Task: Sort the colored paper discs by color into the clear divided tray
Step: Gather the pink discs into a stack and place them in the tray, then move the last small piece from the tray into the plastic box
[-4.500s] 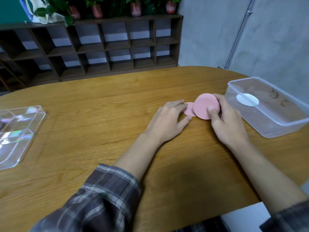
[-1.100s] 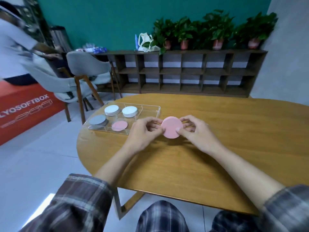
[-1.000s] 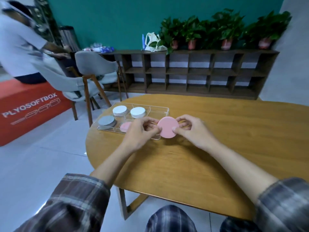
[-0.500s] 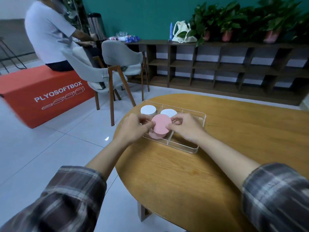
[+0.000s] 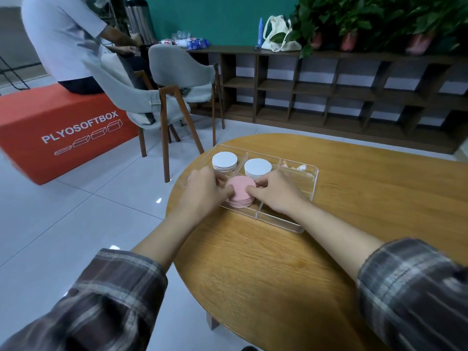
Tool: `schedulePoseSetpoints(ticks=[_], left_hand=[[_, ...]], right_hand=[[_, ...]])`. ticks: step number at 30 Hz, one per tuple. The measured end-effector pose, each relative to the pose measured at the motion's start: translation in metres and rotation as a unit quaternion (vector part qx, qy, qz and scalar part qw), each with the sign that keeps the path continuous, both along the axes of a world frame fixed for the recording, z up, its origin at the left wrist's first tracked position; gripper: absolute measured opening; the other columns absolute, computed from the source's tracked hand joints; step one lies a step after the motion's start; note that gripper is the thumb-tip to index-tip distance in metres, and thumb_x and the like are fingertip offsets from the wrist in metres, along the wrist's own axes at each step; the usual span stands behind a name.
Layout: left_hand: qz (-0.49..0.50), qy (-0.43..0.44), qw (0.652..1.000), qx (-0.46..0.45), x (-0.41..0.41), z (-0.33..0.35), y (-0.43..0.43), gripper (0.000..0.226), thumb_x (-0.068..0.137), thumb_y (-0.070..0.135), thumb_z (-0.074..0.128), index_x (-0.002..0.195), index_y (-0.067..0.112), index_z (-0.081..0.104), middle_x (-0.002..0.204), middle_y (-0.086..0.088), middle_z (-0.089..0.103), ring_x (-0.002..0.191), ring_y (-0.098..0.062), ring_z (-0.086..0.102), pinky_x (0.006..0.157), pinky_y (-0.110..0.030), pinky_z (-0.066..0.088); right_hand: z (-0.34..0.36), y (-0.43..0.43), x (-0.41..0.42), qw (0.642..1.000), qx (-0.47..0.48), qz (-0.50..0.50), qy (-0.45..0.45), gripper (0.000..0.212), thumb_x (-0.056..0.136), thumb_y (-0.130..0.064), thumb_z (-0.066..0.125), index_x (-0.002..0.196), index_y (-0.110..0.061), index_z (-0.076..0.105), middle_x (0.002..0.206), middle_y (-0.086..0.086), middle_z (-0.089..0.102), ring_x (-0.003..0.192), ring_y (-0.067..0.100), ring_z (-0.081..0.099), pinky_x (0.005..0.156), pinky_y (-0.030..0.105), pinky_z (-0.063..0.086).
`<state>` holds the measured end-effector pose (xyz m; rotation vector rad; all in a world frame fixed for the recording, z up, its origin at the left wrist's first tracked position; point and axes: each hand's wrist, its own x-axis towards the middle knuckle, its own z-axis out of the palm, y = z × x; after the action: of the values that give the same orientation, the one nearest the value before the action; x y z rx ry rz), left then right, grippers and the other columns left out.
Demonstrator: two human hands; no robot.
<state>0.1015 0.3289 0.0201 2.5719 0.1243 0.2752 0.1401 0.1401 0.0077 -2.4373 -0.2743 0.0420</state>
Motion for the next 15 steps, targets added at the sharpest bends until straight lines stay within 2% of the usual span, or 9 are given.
schedulePoseSetpoints(ticks=[2,3,4,6,9,11,13,15], left_hand=[[0.009,-0.013,1.0,0.001,-0.003,-0.001,-0.002,0.028,0.083,0.037,0.079,0.105,0.022,0.073,0.076,0.009,0.068,0.09,-0.021,0.065,0.075,-0.036,0.056],[0.007,-0.017,1.0,0.007,-0.005,0.0,-0.003,0.024,0.083,0.036,0.078,0.103,0.023,0.072,0.075,0.011,0.066,0.091,-0.02,0.063,0.075,-0.036,0.056],[0.002,-0.022,1.0,0.018,-0.007,0.0,-0.005,0.018,0.084,0.034,0.077,0.098,0.024,0.072,0.075,0.012,0.065,0.091,-0.019,0.064,0.073,-0.035,0.055],[-0.015,-0.036,0.999,0.036,-0.011,0.003,-0.008,0.007,0.087,0.031,0.073,0.092,0.026,0.073,0.074,0.013,0.065,0.087,-0.014,0.065,0.066,-0.03,0.051],[-0.05,-0.03,0.998,0.026,-0.018,0.014,-0.019,0.003,0.09,0.027,0.072,0.093,0.026,0.073,0.072,0.012,0.066,0.07,0.001,0.059,0.053,-0.013,0.036],[-0.101,-0.004,0.995,-0.005,-0.02,0.021,-0.034,0.004,0.089,0.021,0.074,0.092,0.023,0.074,0.073,0.008,0.07,0.064,0.0,0.059,0.058,-0.017,0.041],[-0.151,0.014,0.988,-0.015,-0.022,0.025,-0.052,0.008,0.088,0.017,0.073,0.093,0.022,0.075,0.074,0.005,0.073,0.065,-0.007,0.062,0.065,-0.025,0.047],[-0.186,0.017,0.982,0.012,-0.028,0.028,-0.078,0.01,0.089,0.022,0.074,0.098,0.025,0.076,0.076,0.008,0.072,0.069,-0.005,0.061,0.068,-0.024,0.049]], right_hand=[[-0.003,0.002,0.0,1.0,-0.005,-0.012,-0.003,0.025,0.081,-0.044,0.068,0.074,-0.02,0.069,0.064,-0.006,0.059,0.071,0.02,0.056,0.066,0.032,0.048],[-0.003,0.004,-0.002,1.0,-0.009,-0.015,-0.006,0.023,0.082,-0.046,0.068,0.09,-0.026,0.071,0.076,-0.007,0.066,0.083,0.02,0.06,0.075,0.034,0.053],[-0.002,0.004,-0.004,1.0,-0.014,-0.017,-0.013,0.03,0.083,-0.047,0.069,0.107,-0.028,0.07,0.087,-0.008,0.069,0.093,0.019,0.061,0.082,0.038,0.054],[0.003,-0.001,-0.009,0.999,-0.003,-0.017,-0.045,0.038,0.087,-0.045,0.07,0.12,-0.027,0.066,0.088,-0.013,0.069,0.097,0.015,0.06,0.087,0.04,0.054],[0.014,-0.022,-0.021,0.994,0.054,-0.01,-0.097,0.03,0.09,-0.039,0.069,0.117,-0.026,0.069,0.086,-0.015,0.071,0.081,-0.001,0.059,0.079,0.028,0.05],[0.02,-0.047,-0.034,0.99,0.075,0.004,-0.116,0.025,0.091,-0.033,0.07,0.115,-0.026,0.07,0.083,-0.016,0.071,0.064,-0.008,0.054,0.069,0.02,0.04],[0.018,-0.073,-0.045,0.988,0.094,0.008,-0.119,0.024,0.091,-0.028,0.073,0.114,-0.026,0.071,0.078,-0.015,0.068,0.051,0.001,0.049,0.062,0.014,0.037],[0.014,-0.107,-0.06,0.987,0.106,-0.009,-0.12,0.023,0.09,-0.024,0.074,0.113,-0.027,0.071,0.077,-0.014,0.067,0.049,0.005,0.047,0.057,0.01,0.038]])
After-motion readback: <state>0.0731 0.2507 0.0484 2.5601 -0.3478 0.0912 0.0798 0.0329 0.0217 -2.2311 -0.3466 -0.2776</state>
